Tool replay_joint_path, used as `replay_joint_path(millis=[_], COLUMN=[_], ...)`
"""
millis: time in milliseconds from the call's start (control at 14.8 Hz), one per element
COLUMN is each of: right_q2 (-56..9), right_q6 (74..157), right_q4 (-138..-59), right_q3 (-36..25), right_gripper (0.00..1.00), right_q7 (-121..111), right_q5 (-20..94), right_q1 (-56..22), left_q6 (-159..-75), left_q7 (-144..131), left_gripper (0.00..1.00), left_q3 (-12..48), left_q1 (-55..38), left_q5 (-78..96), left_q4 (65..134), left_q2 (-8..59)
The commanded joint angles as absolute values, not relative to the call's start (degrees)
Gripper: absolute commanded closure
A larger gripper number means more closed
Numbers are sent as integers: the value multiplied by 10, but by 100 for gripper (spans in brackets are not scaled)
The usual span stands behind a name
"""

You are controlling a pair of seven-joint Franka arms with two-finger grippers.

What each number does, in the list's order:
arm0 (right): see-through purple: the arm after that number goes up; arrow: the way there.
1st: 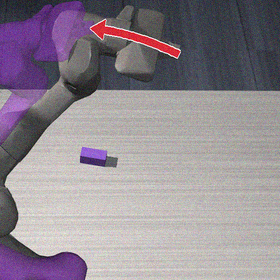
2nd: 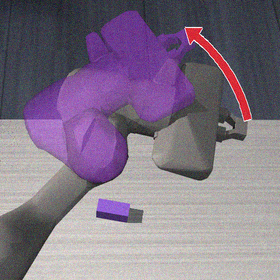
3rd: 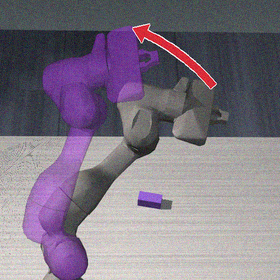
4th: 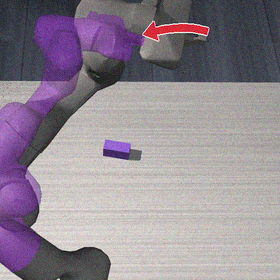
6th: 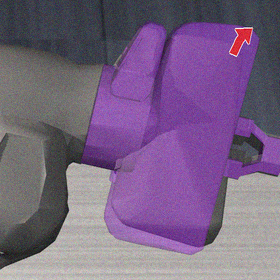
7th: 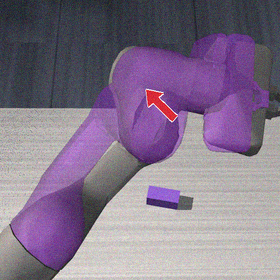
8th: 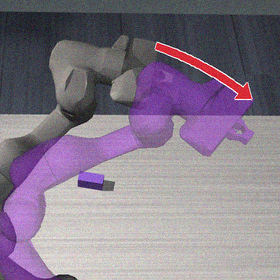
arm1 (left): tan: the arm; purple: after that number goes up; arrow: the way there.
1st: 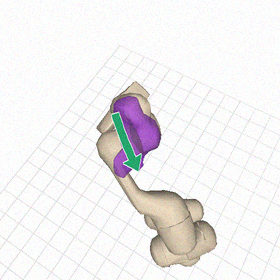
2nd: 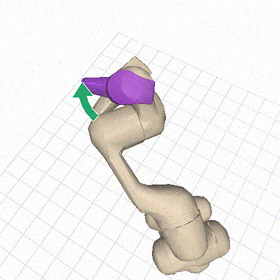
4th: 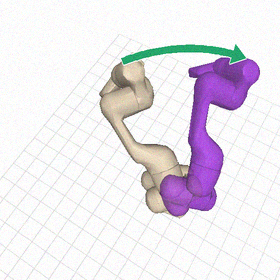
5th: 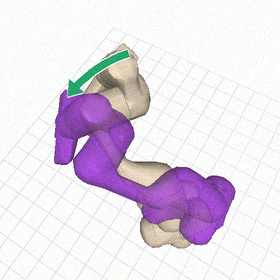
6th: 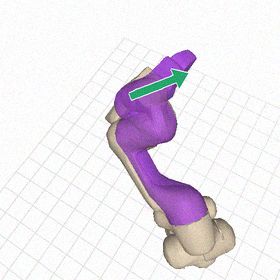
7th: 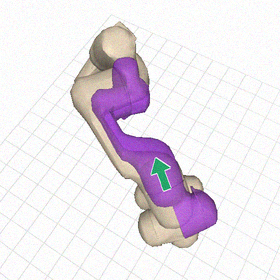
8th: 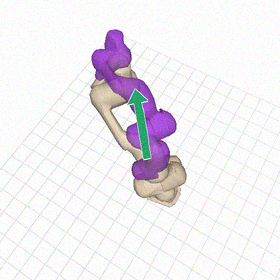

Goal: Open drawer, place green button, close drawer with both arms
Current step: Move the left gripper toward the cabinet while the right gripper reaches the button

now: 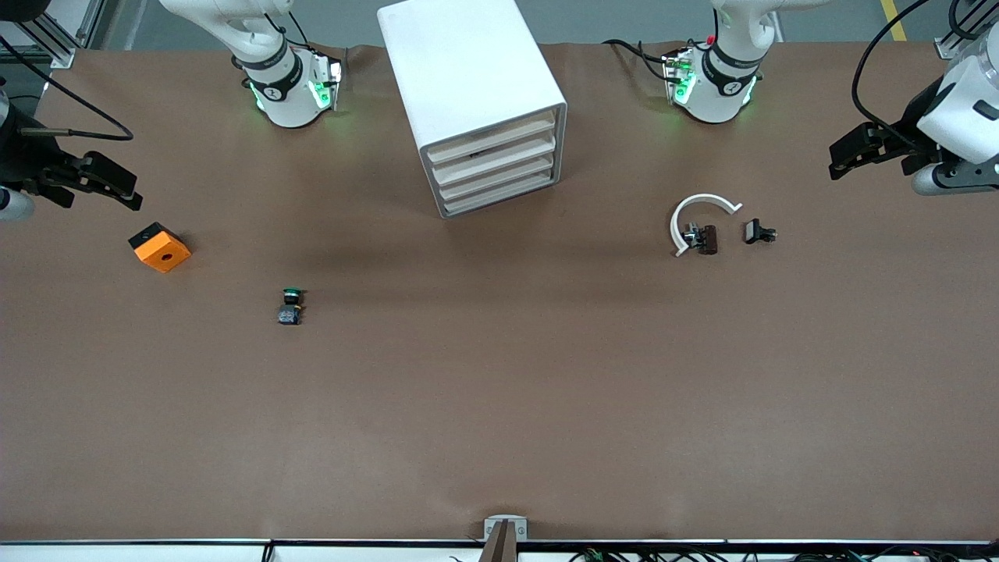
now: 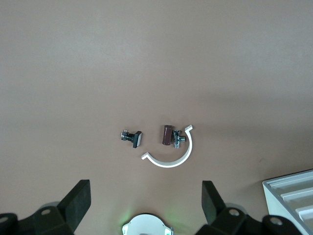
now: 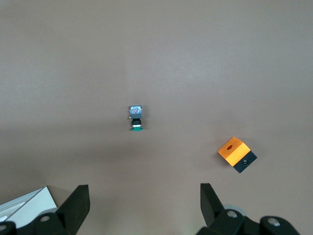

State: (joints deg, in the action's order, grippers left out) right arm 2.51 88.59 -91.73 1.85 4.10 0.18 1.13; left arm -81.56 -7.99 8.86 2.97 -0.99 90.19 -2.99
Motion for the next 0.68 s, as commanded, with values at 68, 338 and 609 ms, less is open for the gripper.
replay_joint_path(millis=[68,338,609], right_q2=[23,23,23], right_q6=[884,884,884], right_q4=[-911,-911,-911], right_q3=[18,18,18], right_gripper=[0,0,0], right_q7=[38,38,38], right_q5=[-6,-7,-7], right_q1=[8,8,8], left_q6=[-803,-803,-840], left_q7=[-74,-74,-88], left_gripper=[0,0,0], left_q3=[92,92,96], left_q1=[33,28,14], left_q5=[-14,-17,-8], left_q4=[893,896,927], left_q2=[-26,11,68])
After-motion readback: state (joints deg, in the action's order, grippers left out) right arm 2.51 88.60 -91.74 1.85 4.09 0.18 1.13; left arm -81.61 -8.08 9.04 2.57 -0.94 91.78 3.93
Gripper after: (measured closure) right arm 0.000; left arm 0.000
